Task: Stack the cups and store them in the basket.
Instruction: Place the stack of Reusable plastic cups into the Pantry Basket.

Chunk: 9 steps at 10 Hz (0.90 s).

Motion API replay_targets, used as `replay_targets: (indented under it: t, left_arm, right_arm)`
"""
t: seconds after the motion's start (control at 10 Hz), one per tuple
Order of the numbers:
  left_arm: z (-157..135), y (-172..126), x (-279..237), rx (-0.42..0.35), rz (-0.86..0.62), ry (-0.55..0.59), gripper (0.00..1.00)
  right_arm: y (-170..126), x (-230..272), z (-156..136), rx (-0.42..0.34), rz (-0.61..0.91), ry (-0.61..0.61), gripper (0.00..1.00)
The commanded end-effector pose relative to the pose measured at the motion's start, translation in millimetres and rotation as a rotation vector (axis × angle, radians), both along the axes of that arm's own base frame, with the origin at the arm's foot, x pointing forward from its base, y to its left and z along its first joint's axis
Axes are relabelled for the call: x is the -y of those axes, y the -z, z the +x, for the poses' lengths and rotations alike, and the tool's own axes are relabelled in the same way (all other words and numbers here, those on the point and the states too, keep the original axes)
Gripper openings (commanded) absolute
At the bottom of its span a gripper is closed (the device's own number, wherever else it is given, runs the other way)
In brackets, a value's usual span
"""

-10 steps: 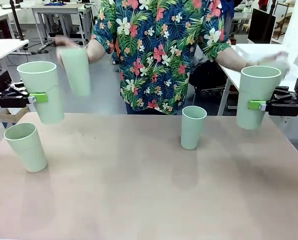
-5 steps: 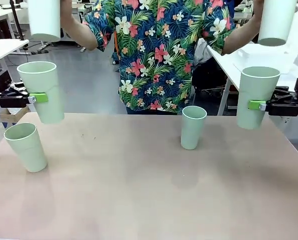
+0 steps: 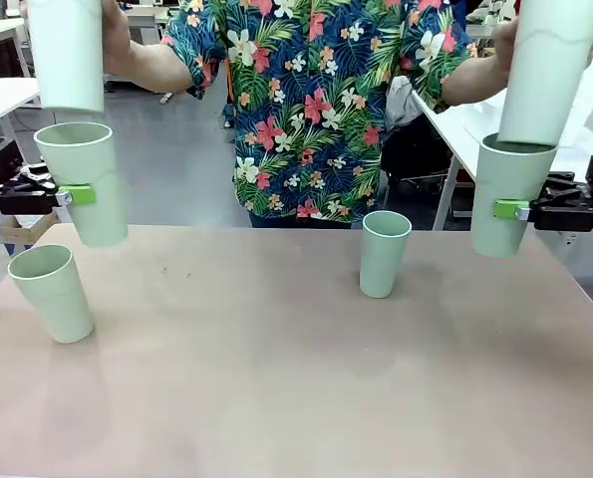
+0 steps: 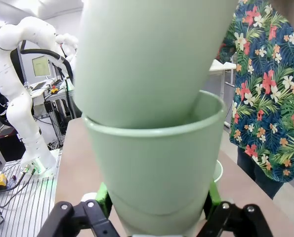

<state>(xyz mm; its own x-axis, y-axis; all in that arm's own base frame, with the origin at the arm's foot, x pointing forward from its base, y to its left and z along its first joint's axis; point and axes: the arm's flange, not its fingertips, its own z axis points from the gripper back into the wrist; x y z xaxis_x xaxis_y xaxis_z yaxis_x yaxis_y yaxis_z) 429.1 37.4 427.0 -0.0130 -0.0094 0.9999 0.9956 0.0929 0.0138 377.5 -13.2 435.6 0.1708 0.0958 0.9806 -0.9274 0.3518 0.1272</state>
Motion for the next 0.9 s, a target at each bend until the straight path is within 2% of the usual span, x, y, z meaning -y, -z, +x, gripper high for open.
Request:
replay_targets:
  t: [0.0, 0.8]
  left_arm:
    - [-1.1, -2.7, 0.6, 0.008, 0.0, 0.002, 0.87]
    - [-1.1, -2.7, 0.6, 0.008, 0.0, 0.002, 0.87]
  right_arm:
    - [-0.8, 0.5, 0.6, 0.002, -0.002, 0.007, 0.87]
    - [-0.8, 0.5, 0.6, 0.002, -0.002, 0.007, 0.87]
